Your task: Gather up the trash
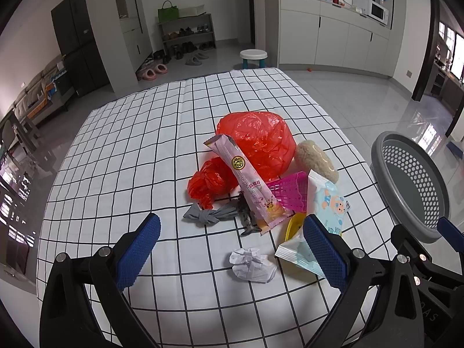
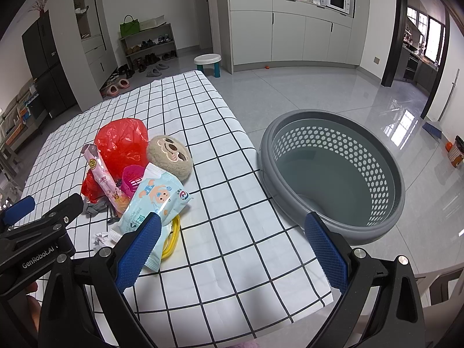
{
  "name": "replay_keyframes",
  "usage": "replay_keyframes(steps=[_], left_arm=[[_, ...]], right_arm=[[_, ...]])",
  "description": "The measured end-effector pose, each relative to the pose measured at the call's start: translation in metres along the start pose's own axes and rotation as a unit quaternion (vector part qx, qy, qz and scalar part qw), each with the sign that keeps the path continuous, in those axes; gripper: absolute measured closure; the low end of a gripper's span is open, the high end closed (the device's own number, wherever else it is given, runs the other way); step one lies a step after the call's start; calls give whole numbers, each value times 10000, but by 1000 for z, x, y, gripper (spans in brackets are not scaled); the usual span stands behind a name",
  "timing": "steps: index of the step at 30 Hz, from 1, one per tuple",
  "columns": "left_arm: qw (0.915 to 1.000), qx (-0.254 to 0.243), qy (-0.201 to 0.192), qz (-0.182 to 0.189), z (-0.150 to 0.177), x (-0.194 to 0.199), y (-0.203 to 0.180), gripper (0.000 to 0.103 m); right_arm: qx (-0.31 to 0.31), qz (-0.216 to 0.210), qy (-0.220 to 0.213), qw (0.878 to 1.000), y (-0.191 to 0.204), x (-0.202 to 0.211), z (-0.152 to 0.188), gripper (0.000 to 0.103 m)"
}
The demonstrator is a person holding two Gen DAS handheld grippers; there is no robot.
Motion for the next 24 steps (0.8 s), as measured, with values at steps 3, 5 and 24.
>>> replay_keyframes(steps=[3,5,24], left_arm=[[10000,0,-11,1,0,0,1,6],[10000,3,-10,-2,0,0,1,6],[9993,174,180,-294,11,-34,43,6]], right_arm=[[2,-1,-1,10000,0,0,0,9],[7,-9,1,10000,0,1,0,9],[135,-740,492,9960,39,-38,8,9]])
Point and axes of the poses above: each gripper's, at about its wrist camera, not at the fingertips, and x roughly against the way its jaws point, y to its left, z to its underside, the point moved 7 cm from there along -x, roughly the way its jaws point, and after that the axes turned 13 degrees about -z, right-handed, at the moved point
